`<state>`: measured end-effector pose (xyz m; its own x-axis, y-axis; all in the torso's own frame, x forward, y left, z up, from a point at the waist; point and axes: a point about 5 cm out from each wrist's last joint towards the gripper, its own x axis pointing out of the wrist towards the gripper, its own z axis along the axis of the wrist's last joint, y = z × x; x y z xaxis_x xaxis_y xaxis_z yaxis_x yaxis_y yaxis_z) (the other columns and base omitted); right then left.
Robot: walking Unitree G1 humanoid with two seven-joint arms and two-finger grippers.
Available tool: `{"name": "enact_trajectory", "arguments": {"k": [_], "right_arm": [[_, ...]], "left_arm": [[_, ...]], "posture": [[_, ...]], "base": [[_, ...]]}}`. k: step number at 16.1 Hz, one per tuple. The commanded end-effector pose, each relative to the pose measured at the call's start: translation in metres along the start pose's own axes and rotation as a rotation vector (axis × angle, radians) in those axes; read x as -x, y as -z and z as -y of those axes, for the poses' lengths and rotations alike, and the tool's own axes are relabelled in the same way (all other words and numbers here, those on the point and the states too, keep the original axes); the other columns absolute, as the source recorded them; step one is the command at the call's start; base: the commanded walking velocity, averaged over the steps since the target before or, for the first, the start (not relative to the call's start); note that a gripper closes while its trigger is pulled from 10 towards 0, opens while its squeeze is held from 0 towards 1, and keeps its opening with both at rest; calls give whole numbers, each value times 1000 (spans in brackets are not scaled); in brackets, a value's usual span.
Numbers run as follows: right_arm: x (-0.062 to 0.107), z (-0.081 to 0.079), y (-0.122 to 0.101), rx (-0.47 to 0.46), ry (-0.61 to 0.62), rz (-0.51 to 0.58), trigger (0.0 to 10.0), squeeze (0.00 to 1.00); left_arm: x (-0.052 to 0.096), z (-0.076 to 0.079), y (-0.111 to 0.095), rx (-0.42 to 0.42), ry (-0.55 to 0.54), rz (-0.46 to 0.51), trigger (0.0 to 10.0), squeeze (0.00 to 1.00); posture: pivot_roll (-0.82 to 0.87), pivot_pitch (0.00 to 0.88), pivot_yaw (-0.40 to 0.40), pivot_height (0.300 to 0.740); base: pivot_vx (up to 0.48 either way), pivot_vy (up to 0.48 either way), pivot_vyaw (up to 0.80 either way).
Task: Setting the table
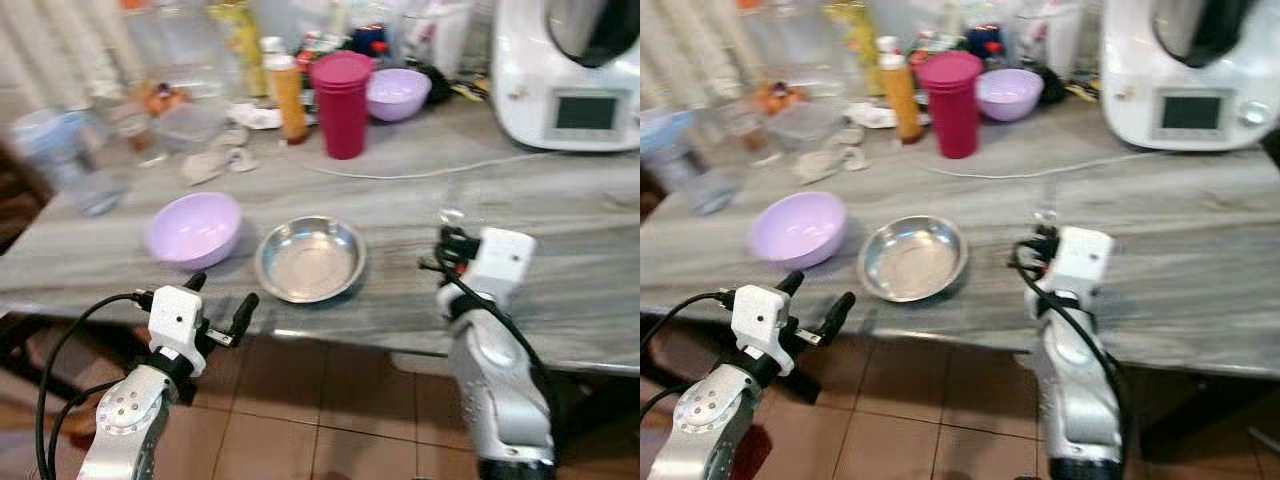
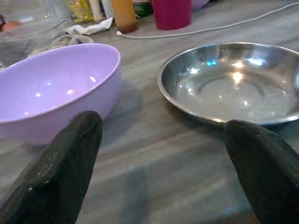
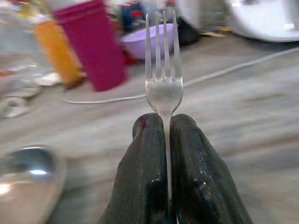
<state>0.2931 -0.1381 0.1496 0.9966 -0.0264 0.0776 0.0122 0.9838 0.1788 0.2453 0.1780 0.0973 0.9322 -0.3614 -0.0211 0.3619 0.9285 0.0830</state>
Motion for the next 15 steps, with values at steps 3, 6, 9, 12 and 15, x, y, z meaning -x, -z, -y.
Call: {"name": "enact_trajectory", "arguments": {"k": [3, 6, 9, 12, 15], "right_arm": [[-7, -12, 7, -70, -21, -54, 10000, 0], [-10, -19, 8, -115, -32, -76, 10000, 0], [-12, -25, 13, -136, -46, -112, 10000, 0], [-15, -28, 24, -178, -37, -192, 10000, 0], [-17, -33, 30, -172, -45, -238, 10000, 0]], "left_arm": [[7, -3, 2, -20, 60, -10, 10000, 0], [8, -6, 1, -31, 71, -13, 10000, 0], [9, -5, 2, -29, 79, -12, 10000, 0], [9, -3, 1, -23, 101, -6, 10000, 0], [9, 0, 0, -22, 122, -3, 10000, 0]], "posture": [[-157, 113, 124, 740], [-155, 115, 125, 740], [-148, 114, 124, 740], [-146, 114, 124, 740], [-145, 117, 124, 740]], "base": [[0, 0, 0], [0, 0, 0], [0, 0, 0], [0, 0, 0], [0, 0, 0]]}}
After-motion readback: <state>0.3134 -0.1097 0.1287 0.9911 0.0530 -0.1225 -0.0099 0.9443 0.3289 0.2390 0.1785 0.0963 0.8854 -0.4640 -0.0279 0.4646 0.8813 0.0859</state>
